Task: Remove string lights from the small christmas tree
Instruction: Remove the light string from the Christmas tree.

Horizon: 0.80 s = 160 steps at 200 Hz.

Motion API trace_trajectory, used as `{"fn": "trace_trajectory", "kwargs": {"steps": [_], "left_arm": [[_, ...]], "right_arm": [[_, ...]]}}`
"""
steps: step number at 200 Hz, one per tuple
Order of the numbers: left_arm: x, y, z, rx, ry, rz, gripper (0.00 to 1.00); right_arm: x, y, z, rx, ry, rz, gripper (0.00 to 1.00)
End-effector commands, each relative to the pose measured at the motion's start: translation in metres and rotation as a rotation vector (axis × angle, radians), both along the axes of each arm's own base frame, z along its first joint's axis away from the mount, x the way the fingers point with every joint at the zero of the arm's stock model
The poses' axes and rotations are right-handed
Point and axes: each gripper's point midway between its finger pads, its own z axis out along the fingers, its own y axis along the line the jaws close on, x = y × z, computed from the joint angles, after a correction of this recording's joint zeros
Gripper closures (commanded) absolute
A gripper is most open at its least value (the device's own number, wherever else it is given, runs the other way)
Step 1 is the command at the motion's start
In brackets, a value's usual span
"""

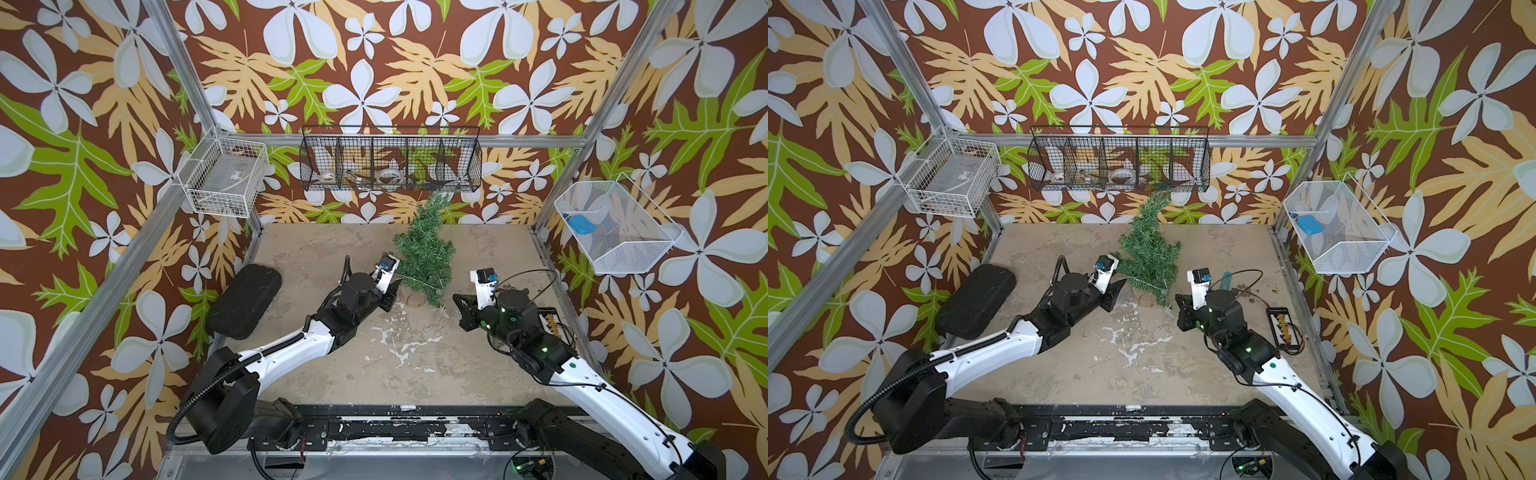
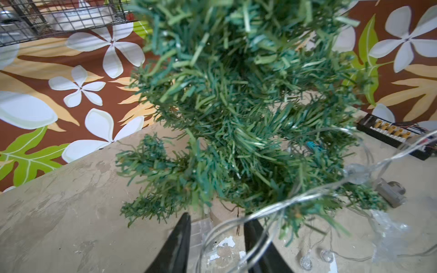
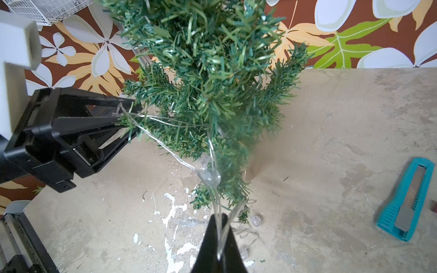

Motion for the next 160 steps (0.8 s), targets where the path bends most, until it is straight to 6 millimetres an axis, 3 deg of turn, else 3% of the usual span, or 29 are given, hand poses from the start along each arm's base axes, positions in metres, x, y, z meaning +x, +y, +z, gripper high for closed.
{"fn": "trace_trajectory", "kwargs": {"steps": [1,39,80,131,160], "left_arm": [[-0.007,-0.007,0.007,-0.029,-0.005,-0.056,0.72],[-0.017,-0.004,0.02,-0.076,-0.002,-0.072,0.86],[-0.027,-0.003,0.046,-0.152,-0.018,-0.096,0.87],[-0.042,-0.017,0.077,-0.289,0.02,-0.178,0.91],[-0.053,-0.027,0.099,-0.272,-0.019,-0.187,0.93]], "right_arm": [[0.002,0.004,0.01,0.019,-0.026,0.009,1.0],[0.004,0.005,0.014,0.032,-0.027,0.009,1.0],[0.005,0.007,0.021,0.047,-0.033,0.012,1.0],[0.009,0.007,0.039,0.055,-0.059,-0.002,1.0],[0.011,0.007,0.056,0.068,-0.089,-0.001,1.0]]}}
